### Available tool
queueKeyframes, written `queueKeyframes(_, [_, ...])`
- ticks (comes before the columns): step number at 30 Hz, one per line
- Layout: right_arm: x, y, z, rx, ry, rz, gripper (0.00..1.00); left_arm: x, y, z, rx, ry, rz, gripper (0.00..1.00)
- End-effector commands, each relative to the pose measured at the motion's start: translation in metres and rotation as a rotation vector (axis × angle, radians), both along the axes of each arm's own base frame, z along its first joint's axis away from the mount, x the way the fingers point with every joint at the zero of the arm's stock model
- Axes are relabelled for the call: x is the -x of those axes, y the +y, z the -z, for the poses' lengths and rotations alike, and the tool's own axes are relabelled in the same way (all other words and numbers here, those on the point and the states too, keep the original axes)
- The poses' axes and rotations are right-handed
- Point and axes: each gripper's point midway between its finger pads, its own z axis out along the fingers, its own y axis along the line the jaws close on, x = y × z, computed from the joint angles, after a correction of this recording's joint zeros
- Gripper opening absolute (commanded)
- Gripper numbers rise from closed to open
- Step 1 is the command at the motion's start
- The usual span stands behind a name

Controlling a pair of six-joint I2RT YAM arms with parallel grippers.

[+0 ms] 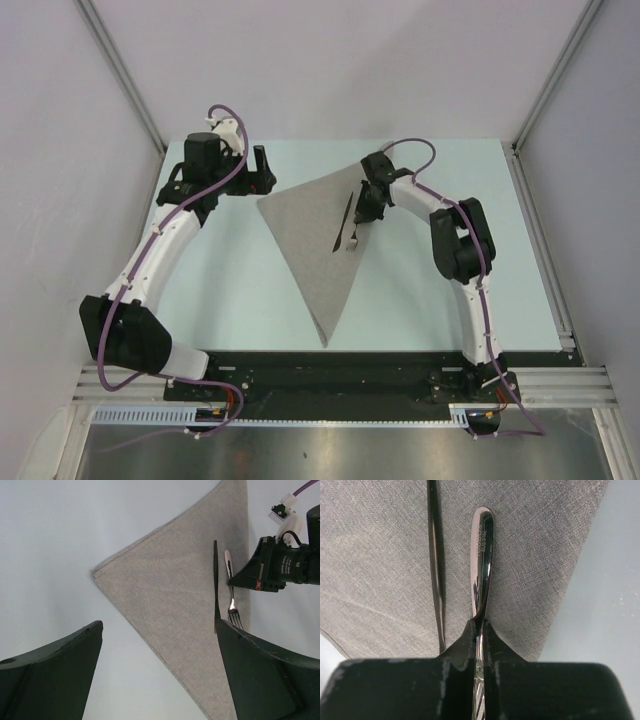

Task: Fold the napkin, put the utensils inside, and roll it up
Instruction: Place the utensil onto the napkin

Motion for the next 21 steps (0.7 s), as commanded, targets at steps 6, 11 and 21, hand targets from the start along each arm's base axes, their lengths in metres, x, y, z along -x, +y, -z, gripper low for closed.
queueKeyframes(6, [-0.011, 0.003, -0.007, -0.003, -0.020, 0.038, 0.00, 0.001, 0.003, -0.023, 0.009, -0.067, -0.002, 1.00])
queueKeyframes(11, [-0.011, 0.004, -0.005, -0.010, -0.008, 0.044, 0.00, 0.001, 0.003, -0.023, 0.010, -0.067, -0.003, 1.00])
queueKeyframes(21, [-0.022, 0.013, -0.088, -0.117, -0.223, -0.091, 0.53, 0.000, 0.005, -0.020, 0.001, -0.061, -0.012, 1.00])
